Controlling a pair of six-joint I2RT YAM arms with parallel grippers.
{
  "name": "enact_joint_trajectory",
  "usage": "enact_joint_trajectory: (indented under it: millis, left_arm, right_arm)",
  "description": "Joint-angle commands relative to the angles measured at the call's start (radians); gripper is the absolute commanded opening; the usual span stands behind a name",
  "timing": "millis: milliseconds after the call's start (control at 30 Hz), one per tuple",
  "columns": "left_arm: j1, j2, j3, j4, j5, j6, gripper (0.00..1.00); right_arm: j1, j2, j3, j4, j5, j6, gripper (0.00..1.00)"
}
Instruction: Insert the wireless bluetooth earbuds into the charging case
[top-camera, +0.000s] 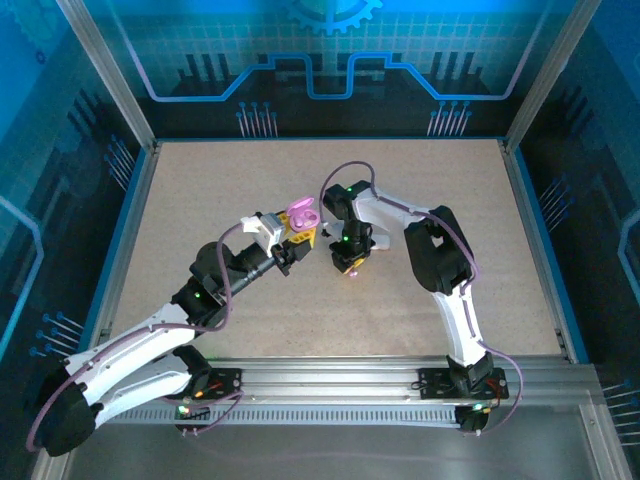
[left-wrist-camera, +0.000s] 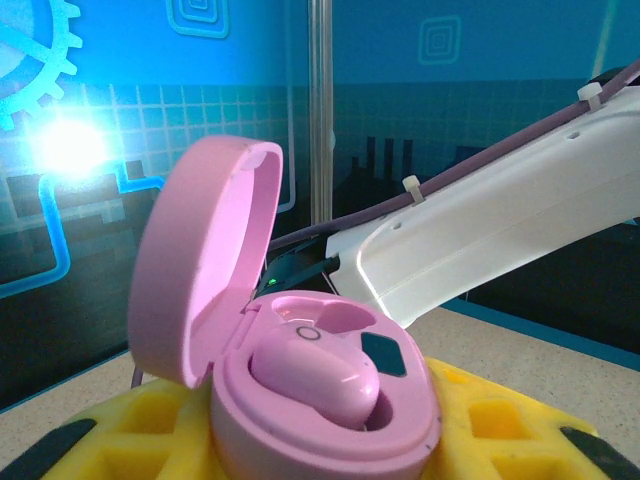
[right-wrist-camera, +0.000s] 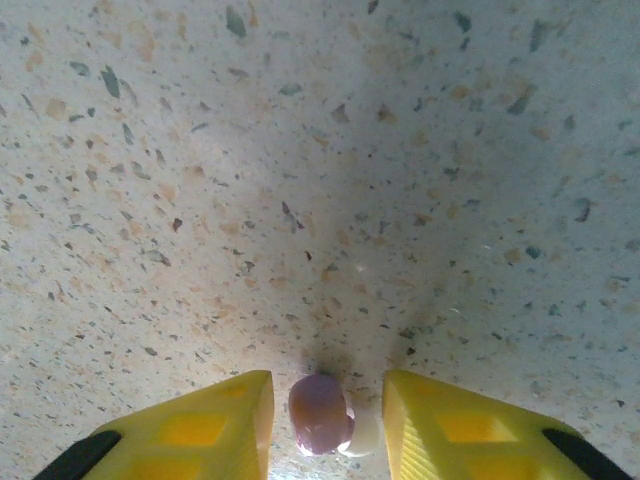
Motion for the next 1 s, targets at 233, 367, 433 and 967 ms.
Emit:
enact_joint_trajectory:
  millis: [233,367,433,967]
  left_arm:
    - [0.008,-0.003,0.020,0.029,0.007,-0.018,0.33]
    - [0.008,-0.003,0.020,0.030,0.007,-0.019,0.33]
    - [0.008,-0.004,0.020,0.029,0.007,-0.019,0.33]
    - [0.008,0.000,0.020,0.030,0.007,-0.022,0.33]
  right_arm:
    - [0.030,0.038,0.006,-0.047,0.029,-0.010,0.29]
    - [0.031,0.041,0.000,-0.047,0.036,-0.008,0.27]
    - [0.032,0.041,-0.003,-0.046,0.043,-0.004,0.26]
    - [0.021,-0.020,-0.056,-0.012,0.024,0.086,0.18]
